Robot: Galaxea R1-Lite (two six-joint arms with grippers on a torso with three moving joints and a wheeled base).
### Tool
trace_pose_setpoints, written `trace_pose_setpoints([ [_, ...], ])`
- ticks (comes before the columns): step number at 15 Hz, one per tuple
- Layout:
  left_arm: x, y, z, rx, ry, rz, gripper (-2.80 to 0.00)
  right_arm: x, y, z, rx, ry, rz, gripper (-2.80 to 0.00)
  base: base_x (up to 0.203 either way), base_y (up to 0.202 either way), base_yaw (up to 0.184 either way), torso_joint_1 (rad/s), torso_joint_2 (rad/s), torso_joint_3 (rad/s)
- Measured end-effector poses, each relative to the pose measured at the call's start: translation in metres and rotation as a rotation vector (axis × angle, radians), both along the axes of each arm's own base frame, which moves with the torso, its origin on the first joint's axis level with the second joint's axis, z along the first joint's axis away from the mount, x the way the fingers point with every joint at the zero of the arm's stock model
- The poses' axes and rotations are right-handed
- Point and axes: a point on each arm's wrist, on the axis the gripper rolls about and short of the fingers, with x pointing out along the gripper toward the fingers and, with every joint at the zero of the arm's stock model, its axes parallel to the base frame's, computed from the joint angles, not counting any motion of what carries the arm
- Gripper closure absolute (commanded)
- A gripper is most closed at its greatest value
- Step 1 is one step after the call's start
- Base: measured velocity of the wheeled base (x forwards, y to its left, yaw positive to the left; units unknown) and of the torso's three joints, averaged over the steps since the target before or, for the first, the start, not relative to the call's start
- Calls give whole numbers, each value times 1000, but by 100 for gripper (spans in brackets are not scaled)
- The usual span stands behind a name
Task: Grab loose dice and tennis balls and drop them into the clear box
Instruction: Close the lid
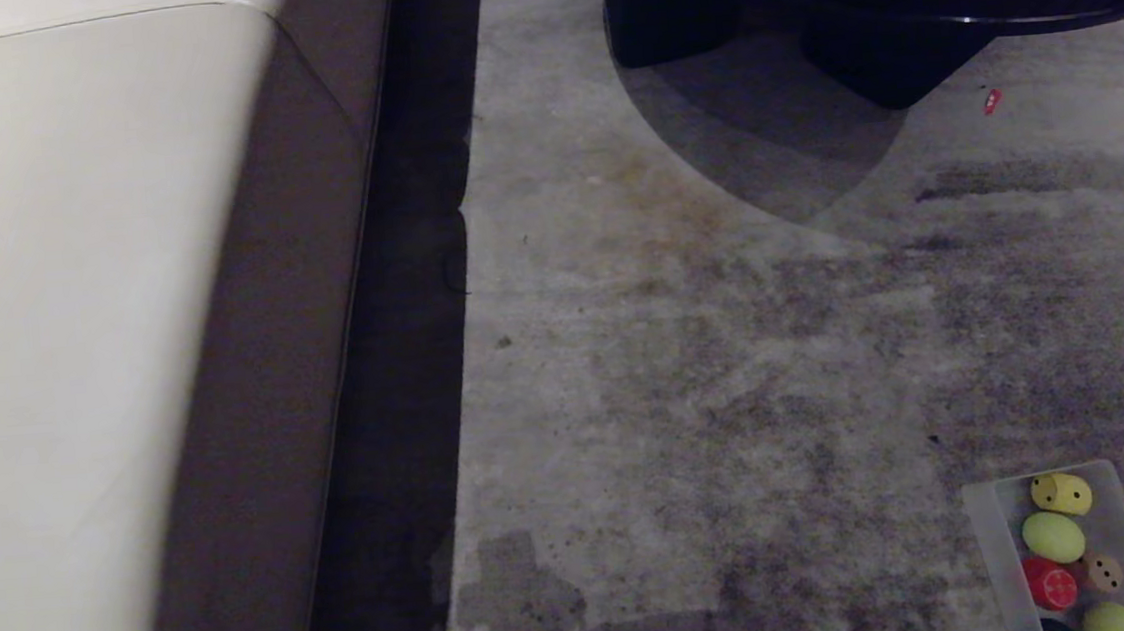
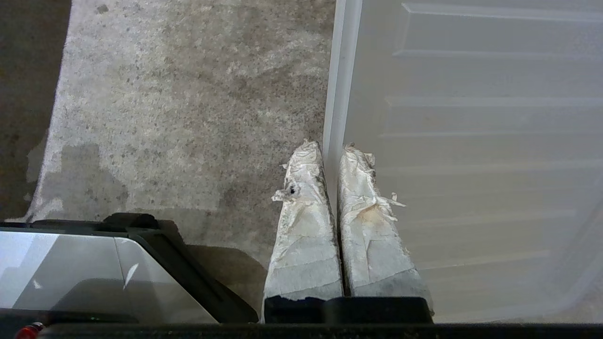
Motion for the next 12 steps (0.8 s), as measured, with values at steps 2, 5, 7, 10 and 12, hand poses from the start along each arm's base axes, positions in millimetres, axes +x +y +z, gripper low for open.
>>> trace_pose_setpoints([
  [2, 0, 0, 0, 0, 0, 0, 0, 0, 0, 0, 1, 0, 0, 0, 0, 0, 0, 0, 0, 0],
  [5, 0, 0, 0, 0, 1, 0, 0, 0, 0, 0, 0, 0, 0, 0, 0, 0, 0, 0, 0, 0],
  [7, 0, 0, 0, 0, 1, 0, 0, 0, 0, 0, 0, 0, -1, 0, 5, 5, -88, 5, 2, 0],
  [10, 0, 0, 0, 0, 0, -1, 0, 0, 0, 0, 1, 0, 0, 0, -1, 6, -105, 1, 2, 3],
  [12, 0, 0, 0, 0, 0, 0, 0, 0, 0, 0, 1, 0, -1, 0, -1, -1, -34, 2, 1, 3],
])
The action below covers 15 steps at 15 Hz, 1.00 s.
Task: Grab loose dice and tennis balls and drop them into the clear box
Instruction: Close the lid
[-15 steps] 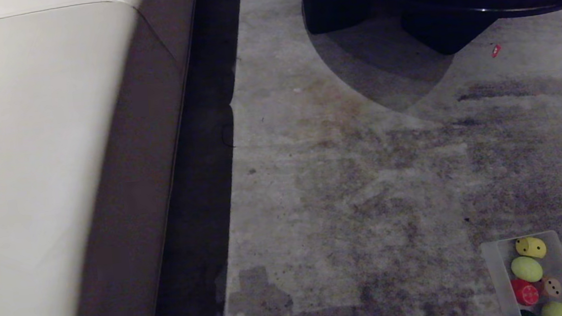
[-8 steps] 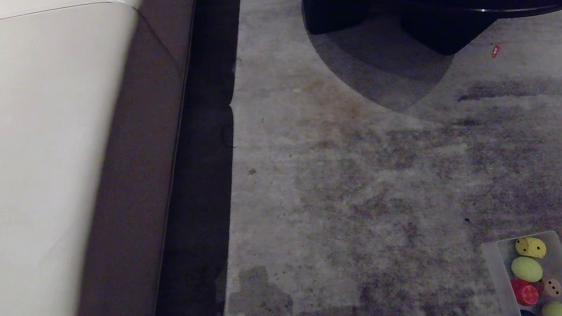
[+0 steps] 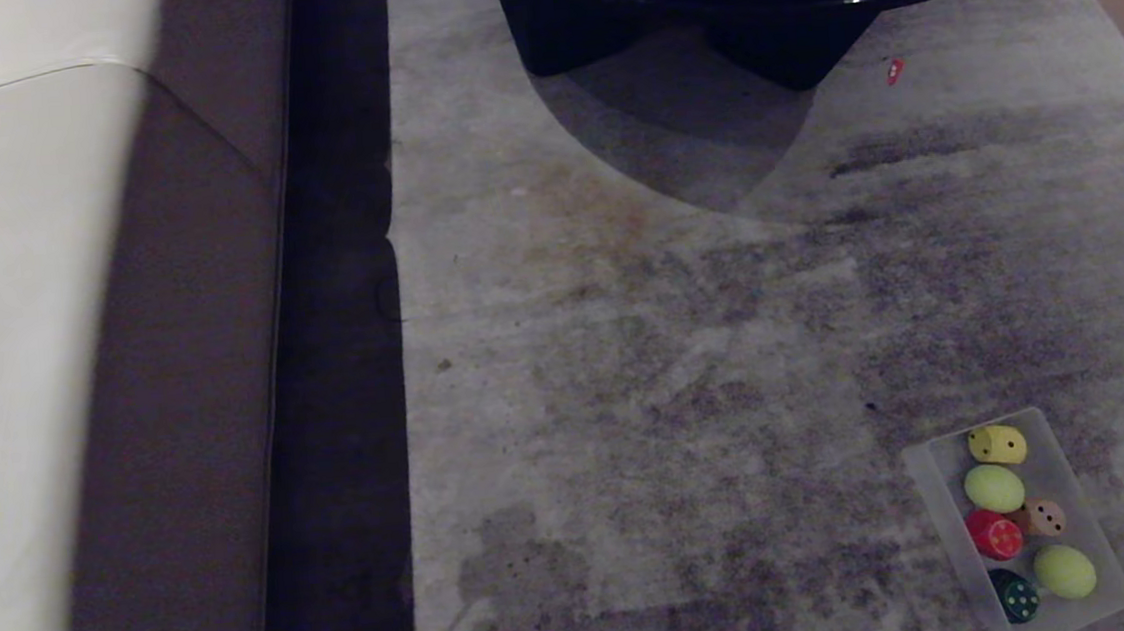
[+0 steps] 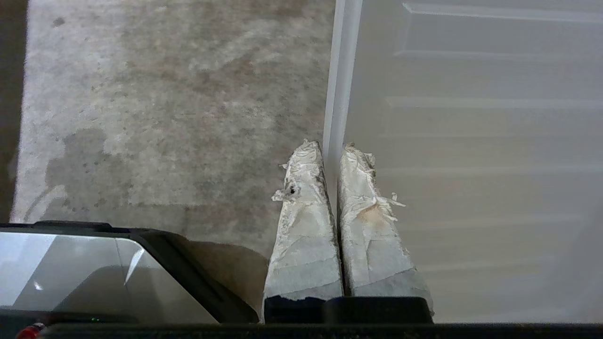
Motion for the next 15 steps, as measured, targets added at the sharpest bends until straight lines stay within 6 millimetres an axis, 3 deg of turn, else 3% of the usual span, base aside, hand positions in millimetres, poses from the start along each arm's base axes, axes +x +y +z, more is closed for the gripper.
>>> trace_pose_setpoints([
  [11, 0, 0, 0, 0, 1, 1, 0, 0, 0, 0, -1, 0, 0, 0, 0, 0, 0, 0, 0, 0],
  [15, 0, 0, 0, 0, 1, 0, 0, 0, 0, 0, -1, 0, 0, 0, -123, 0, 0, 2, 1, 4],
])
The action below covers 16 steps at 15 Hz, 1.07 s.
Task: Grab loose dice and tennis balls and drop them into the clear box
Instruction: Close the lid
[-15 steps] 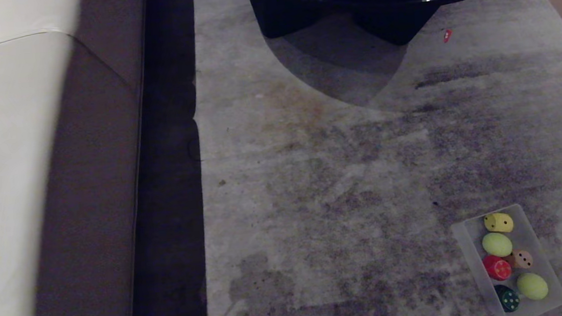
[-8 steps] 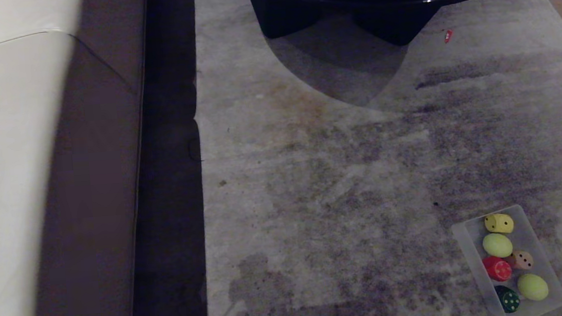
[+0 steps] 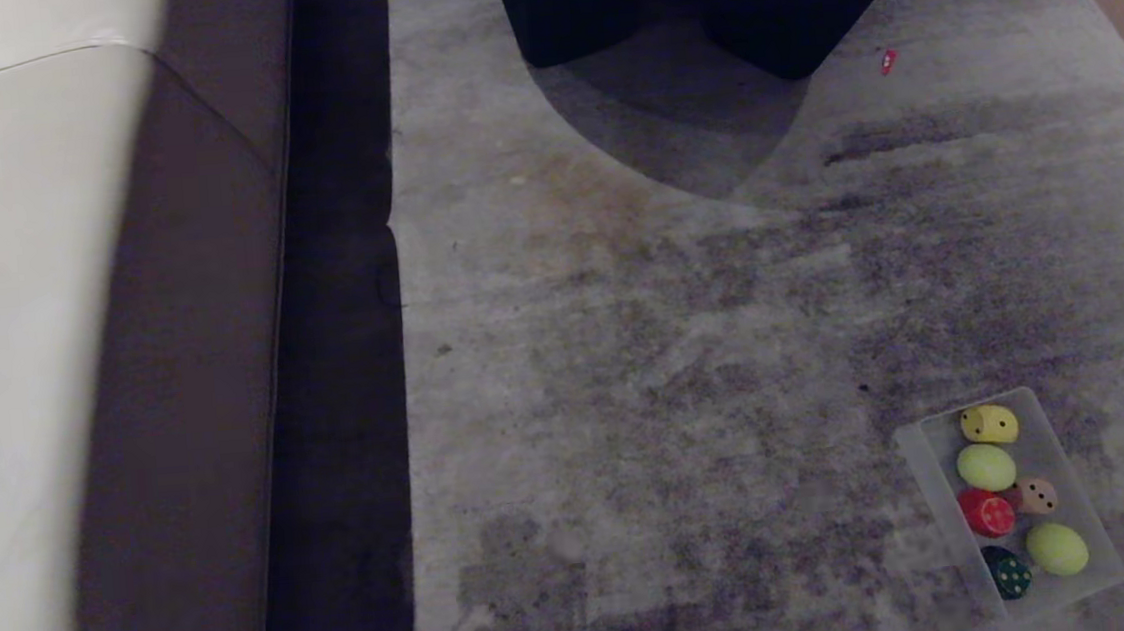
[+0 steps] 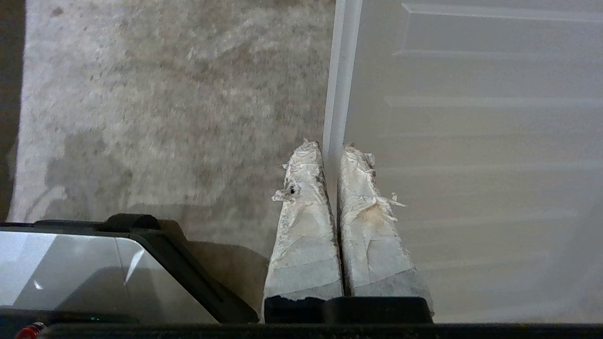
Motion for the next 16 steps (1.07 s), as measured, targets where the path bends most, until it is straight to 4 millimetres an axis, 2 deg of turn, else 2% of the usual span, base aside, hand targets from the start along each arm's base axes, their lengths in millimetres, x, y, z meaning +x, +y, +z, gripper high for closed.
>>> trace_pose_setpoints([
  [16, 0, 0, 0, 0, -1, 0, 0, 0, 0, 0, 0, 3, -1, 0, 0, 0, 0, 0, 0, 0],
])
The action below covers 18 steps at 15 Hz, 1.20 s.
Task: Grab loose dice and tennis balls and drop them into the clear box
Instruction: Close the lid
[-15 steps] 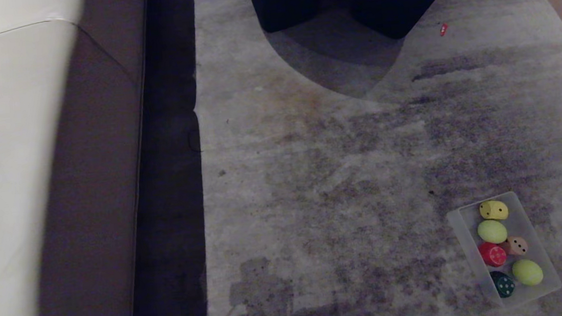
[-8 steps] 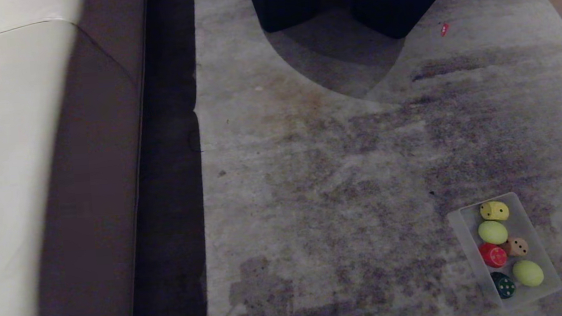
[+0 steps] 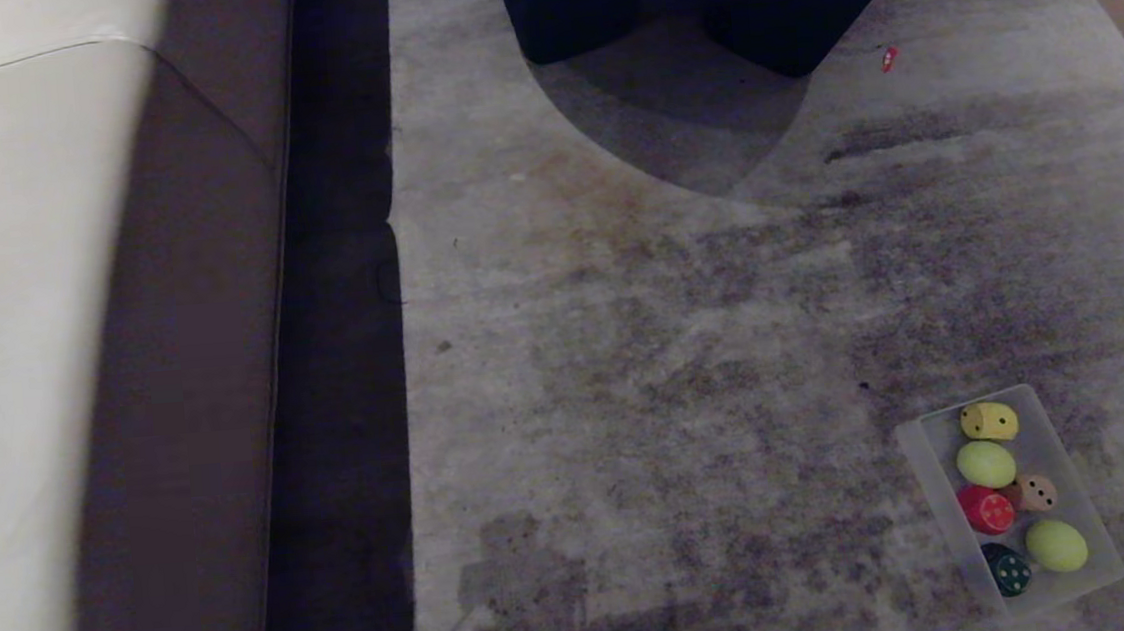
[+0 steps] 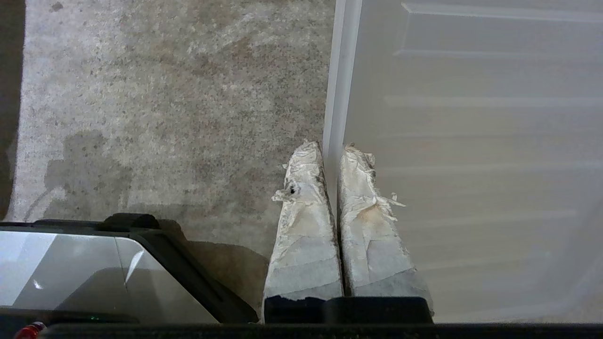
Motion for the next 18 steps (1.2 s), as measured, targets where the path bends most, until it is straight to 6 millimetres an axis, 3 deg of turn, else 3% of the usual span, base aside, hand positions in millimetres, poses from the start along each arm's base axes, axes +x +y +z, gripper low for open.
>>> trace_pose_setpoints([
  [4, 0, 0, 0, 0, 0, 0, 0, -2, 0, 10, 32, 19, -8, 0, 0, 0, 0, 0, 0, 0],
  [7, 0, 0, 0, 0, 0, 0, 0, 4, 0, 56, 81, 56, -11, 0, 0, 0, 0, 0, 0, 0],
  [9, 0, 0, 0, 0, 0, 0, 0, 23, 0, 81, 107, 138, -13, 0, 0, 0, 0, 0, 0, 0],
  [14, 0, 0, 0, 0, 0, 0, 0, 110, 2, 112, 127, 315, -4, 0, 0, 0, 0, 0, 0, 0],
  [18, 0, 0, 0, 0, 0, 1, 0, 192, 3, 113, 135, 428, -23, 0, 0, 0, 0, 0, 0, 0],
])
